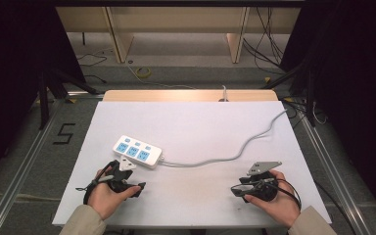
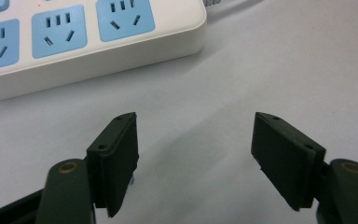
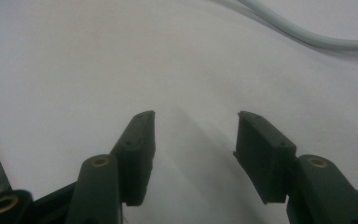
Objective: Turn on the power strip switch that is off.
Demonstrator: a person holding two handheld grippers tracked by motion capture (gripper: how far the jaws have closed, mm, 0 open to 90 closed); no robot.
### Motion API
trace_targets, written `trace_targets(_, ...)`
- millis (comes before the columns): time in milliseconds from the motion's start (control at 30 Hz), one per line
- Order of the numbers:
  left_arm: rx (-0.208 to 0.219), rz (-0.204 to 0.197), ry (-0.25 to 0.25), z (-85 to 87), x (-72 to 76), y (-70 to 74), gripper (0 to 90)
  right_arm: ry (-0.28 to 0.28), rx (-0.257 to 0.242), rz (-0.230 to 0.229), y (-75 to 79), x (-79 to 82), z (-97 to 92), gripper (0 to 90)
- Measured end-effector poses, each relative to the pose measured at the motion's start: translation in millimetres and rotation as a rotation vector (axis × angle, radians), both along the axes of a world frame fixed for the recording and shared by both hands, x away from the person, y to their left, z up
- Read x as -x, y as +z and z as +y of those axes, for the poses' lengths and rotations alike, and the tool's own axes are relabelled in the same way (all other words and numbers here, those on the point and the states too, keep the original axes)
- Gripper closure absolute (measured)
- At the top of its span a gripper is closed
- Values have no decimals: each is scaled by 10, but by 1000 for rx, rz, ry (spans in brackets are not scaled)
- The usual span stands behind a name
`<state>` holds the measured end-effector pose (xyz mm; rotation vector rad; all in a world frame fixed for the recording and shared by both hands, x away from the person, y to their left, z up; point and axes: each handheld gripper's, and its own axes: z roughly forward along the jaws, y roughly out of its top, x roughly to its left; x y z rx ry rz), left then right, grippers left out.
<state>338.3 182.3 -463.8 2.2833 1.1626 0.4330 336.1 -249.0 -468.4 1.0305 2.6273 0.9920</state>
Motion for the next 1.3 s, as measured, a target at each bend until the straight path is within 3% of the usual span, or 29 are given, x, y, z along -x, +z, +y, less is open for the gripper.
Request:
trace_targets(167, -14, -5, -8, 4, -5, 18, 441, 2, -1, -7, 1, 5, -8, 480)
trace_targets(300, -44, -4, -12, 24, 7, 40, 657, -2, -2, -6, 4, 10, -1, 480)
trace_targets(467, -47, 6, 9, 57, 6, 85, 885, 0, -3, -10, 7, 8, 2, 479)
trace_targets(1000, -34, 64, 77, 41, -77, 150, 898, -9, -11, -17, 15, 11, -6, 480)
trace_targets(1300, -37, 73, 118, 65, -193, 182, 898, -10, -11, -21, 19, 9, -7, 479)
